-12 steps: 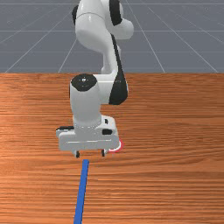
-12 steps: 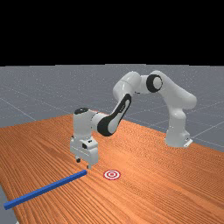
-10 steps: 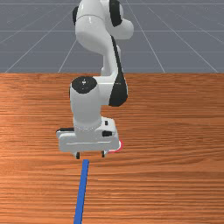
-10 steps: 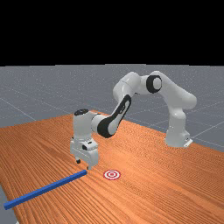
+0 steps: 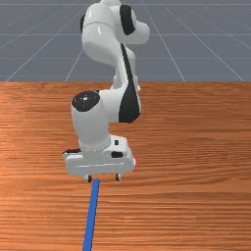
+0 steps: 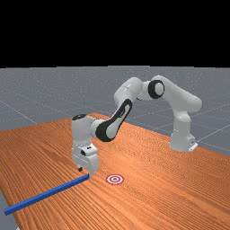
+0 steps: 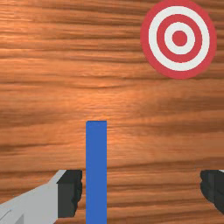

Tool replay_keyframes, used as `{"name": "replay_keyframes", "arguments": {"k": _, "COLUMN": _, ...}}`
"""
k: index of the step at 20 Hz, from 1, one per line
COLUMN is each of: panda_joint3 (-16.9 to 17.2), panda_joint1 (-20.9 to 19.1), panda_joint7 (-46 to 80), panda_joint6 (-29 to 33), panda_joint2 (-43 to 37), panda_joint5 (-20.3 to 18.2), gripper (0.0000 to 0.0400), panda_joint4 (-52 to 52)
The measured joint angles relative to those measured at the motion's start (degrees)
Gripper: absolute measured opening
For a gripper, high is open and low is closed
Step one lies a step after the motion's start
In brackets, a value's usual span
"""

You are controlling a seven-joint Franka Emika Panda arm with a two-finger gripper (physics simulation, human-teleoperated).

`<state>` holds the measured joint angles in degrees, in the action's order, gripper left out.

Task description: Pull the pivot to the target area

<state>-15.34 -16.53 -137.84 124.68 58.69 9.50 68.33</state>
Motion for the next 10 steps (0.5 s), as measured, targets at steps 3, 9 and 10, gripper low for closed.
{"name": "replay_keyframes", "arguments": {"k": 3, "panda_joint3": -0.51, "panda_joint1": 1.75, "panda_joint7": -1.45, "panda_joint6": -7.47, "panda_joint2": 8.18, "panda_joint5": -1.04, "gripper": 0.0400, "panda_joint4": -15.74}}
{"name": "replay_keyframes", "arguments": {"k": 9, "panda_joint3": 0.80, "panda_joint1": 3.21, "panda_joint7": -0.96, "panda_joint6": -8.30, "panda_joint2": 11.51, "panda_joint5": 0.08, "gripper": 0.0400, "panda_joint4": -20.76}}
{"name": "replay_keyframes", "arguments": {"k": 10, "panda_joint3": -0.28, "panda_joint1": 3.06, "panda_joint7": -2.39, "panda_joint6": -9.29, "panda_joint2": 14.44, "panda_joint5": -1.05, "gripper": 0.0400, "panda_joint4": -24.78}}
